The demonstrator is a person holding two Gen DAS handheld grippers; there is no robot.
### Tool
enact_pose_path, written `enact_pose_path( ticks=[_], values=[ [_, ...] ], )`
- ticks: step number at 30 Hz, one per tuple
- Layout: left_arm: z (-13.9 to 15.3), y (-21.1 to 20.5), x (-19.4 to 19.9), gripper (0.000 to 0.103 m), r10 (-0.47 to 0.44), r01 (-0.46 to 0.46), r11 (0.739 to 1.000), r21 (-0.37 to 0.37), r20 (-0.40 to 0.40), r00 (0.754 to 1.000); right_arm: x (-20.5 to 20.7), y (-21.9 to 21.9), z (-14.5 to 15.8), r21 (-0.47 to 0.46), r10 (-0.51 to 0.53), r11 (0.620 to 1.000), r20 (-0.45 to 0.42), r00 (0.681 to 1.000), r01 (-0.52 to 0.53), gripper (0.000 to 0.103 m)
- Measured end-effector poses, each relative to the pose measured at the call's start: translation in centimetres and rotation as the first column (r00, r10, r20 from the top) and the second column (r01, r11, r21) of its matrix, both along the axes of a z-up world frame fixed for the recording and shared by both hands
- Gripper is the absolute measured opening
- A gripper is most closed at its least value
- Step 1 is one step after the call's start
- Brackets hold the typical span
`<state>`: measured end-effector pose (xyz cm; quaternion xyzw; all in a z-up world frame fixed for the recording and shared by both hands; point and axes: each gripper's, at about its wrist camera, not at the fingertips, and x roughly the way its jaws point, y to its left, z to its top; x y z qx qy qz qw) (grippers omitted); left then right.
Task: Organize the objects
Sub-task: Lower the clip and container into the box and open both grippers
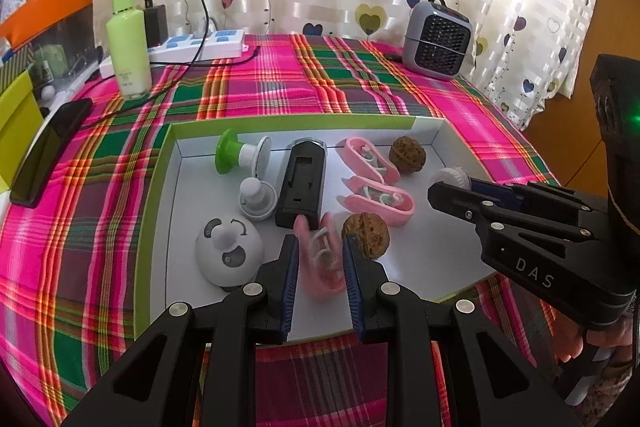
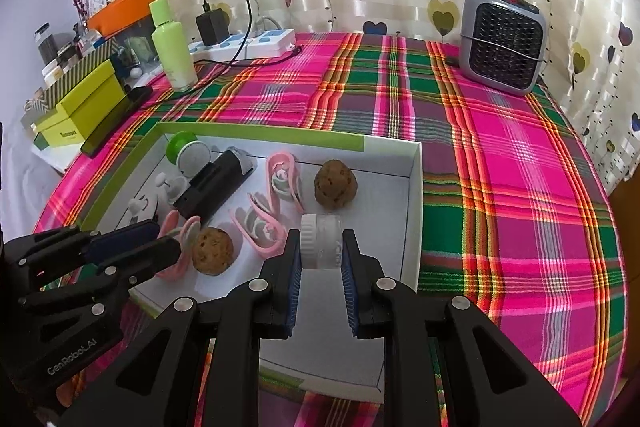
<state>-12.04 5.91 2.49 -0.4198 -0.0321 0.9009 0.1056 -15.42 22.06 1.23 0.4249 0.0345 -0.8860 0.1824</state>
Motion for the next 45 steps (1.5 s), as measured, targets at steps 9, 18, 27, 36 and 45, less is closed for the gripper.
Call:
enact_pose_path(
  ticks=[9,18,27,36,45],
  values=[
    [-0.26,-0.1,-0.13,0.021,0.0,0.0,1.0,0.001,0.004,1.0,-0.47,-0.06,-0.44,0.005,0.002,1.0,0.012,1.0,-0.002,0.02],
    [-0.27,-0.05,-0.18,0.021,0.0,0.0,1.0,0.001,0.004,1.0,-0.57,-0.31,-0.83,0.016,0.013,1.0,0.018,1.0,-0.013,0.02],
    [-0.28,-0.08,-0.18,0.021,0.0,0.0,1.0,0.002,0.005,1.0,-0.51,-0.43,-0.93,0.019,0.013,1.0,0.016,1.0,-0.013,0.02],
    [-0.26,-0.06,-0.18,0.021,-0.003,0.003,1.0,0.0,0.006,1.0,-0.57,-0.73,-0.98,0.033,0.017,0.999,0.014,1.0,-0.017,0.02],
    [-0.22,0.17,-0.02,0.022,0.009,-0.009,1.0,-0.013,0.002,1.0,-0.44,-0.67,-0.97,0.041,0.017,0.999,0.001,1.0,-0.017,0.024]
  ],
)
